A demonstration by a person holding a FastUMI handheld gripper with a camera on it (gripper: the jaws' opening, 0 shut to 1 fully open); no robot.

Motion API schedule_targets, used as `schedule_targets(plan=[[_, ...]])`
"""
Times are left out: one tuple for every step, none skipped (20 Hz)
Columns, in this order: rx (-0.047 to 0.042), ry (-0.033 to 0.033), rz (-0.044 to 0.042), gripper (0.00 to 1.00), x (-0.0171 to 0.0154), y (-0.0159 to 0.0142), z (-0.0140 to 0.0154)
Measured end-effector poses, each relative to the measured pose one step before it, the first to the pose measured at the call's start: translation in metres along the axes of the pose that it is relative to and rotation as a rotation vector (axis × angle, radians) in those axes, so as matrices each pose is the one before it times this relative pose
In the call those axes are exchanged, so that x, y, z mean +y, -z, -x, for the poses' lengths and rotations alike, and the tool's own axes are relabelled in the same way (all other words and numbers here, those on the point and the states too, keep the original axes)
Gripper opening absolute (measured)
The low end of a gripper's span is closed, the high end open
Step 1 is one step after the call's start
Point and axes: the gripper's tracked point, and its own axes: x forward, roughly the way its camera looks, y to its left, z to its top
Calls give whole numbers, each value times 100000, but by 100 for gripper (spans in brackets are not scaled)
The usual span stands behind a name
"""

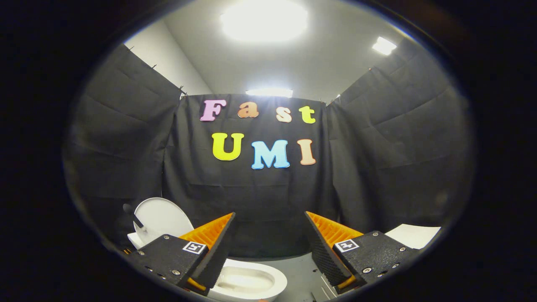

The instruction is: Open the toilet lid.

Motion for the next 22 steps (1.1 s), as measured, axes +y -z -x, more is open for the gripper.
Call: schedule_targets(plan=[[835,849,-773,96,-433,315,2],[535,-61,-267,96,-144,187,52],[364,297,519,95,-186,120,94],[388,965,938,95,-371,100,-4],[303,1129,583,96,-498,-12,0],[-121,368,-37,96,-205,-54,126],[-198,-52,-453,96,61,-82,137],[-253,-192,-423,96,90,-87,82],[-188,135,-142,96,-23,-58,81],[-152,-77,166,95,-27,-7,31],[-76,-72,370,95,53,7,11],[-199,-130,299,96,-3,38,-1],[102,-211,297,95,164,65,-71],[253,-121,267,96,93,218,-42],[592,-498,340,95,246,276,-81],[1063,-481,307,95,163,376,-56],[1097,26,195,96,37,415,-51],[725,-8,6,96,-7,177,-35],[579,-329,-202,96,148,135,-37],[219,-330,-236,96,95,17,-82],[75,-123,-138,96,44,-32,20],[23,52,4,96,-48,19,88]])
